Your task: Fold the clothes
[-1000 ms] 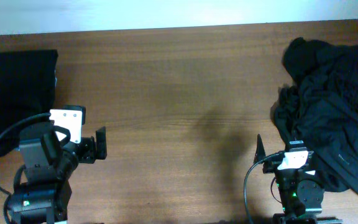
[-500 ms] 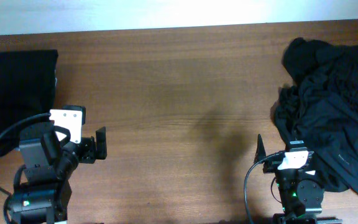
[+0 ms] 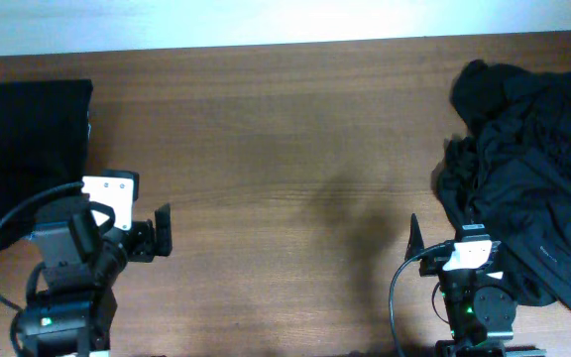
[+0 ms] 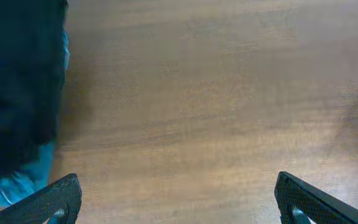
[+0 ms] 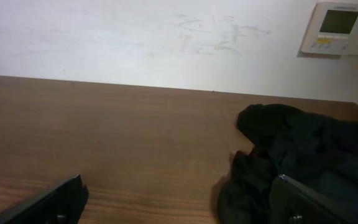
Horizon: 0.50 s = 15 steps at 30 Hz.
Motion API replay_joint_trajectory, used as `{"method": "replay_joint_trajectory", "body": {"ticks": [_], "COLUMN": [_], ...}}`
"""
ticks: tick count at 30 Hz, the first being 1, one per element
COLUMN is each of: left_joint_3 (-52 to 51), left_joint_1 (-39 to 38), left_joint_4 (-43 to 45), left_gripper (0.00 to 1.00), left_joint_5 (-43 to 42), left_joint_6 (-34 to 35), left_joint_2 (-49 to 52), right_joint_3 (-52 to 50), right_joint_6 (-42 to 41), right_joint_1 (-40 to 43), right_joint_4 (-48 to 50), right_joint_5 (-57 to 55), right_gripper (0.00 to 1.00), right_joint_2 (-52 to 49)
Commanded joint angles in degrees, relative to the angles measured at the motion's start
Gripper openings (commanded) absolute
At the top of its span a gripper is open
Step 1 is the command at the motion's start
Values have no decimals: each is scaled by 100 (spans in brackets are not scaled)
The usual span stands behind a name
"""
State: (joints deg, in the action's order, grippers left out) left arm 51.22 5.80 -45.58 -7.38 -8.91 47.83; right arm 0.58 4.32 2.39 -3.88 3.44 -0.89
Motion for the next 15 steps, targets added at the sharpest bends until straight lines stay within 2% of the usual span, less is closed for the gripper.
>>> {"method": "replay_joint_trajectory", "body": {"ticks": [1, 5, 15], "left_joint_3": [-557, -1325, -3486], "left_joint_1": [24, 22, 20], "left_joint_4": [37, 584, 4039], "left_gripper": [99, 99, 99], "left_joint_5": [208, 48, -955], "left_joint_6": [68, 70, 70], "left_joint_2": [-181, -669, -2494], "right_joint_3": [-26, -26, -26], "right_joint_6": [-26, -26, -26], "right_joint_1": [-50, -50, -50], "right_joint_4": [-42, -42, -42], "right_joint_5": [-114, -114, -114], "right_gripper": [99, 99, 99], "right_joint_2": [63, 63, 63]}}
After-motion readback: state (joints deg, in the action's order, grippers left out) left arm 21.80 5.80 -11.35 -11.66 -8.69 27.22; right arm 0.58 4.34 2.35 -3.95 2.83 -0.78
